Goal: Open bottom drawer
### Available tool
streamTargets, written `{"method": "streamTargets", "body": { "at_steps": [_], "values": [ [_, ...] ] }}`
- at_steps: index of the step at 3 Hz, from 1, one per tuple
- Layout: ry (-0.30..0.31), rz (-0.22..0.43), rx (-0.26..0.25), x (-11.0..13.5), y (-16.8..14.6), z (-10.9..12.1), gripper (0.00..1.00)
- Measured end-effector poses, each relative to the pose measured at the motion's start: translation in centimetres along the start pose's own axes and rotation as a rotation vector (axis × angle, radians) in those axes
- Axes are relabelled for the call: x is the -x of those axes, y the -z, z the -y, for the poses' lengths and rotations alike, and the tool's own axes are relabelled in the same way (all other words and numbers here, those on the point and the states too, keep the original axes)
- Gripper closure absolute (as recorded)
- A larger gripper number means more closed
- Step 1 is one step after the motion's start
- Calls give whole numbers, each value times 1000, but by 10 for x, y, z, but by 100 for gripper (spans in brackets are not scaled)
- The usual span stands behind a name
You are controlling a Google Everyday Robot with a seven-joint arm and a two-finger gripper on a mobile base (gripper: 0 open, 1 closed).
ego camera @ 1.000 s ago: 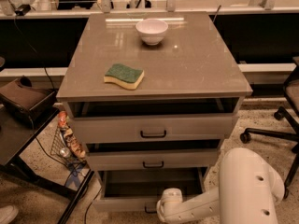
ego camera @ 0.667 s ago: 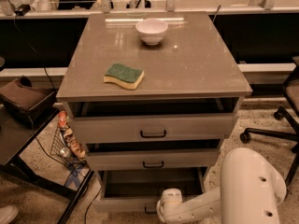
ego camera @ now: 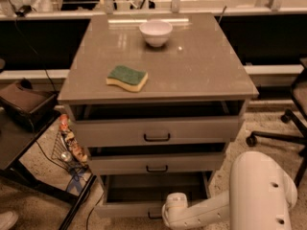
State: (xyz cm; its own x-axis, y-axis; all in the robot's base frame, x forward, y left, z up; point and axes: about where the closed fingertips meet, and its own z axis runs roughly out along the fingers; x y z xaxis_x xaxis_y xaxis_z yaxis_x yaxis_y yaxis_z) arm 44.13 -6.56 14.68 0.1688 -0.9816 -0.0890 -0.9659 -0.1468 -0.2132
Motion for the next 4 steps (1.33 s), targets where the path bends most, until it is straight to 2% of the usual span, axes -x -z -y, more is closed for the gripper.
{"method": "streamTargets", "body": {
  "at_steps": [1,2,3,4],
  "values": [
    [13,-45,-27,3,32,6,100],
    [26,-124,-105,27,121,26,100],
    [77,-234,-179,24,193,45,100],
    [85,-261,-212,19,211,58,100]
  ]
}}
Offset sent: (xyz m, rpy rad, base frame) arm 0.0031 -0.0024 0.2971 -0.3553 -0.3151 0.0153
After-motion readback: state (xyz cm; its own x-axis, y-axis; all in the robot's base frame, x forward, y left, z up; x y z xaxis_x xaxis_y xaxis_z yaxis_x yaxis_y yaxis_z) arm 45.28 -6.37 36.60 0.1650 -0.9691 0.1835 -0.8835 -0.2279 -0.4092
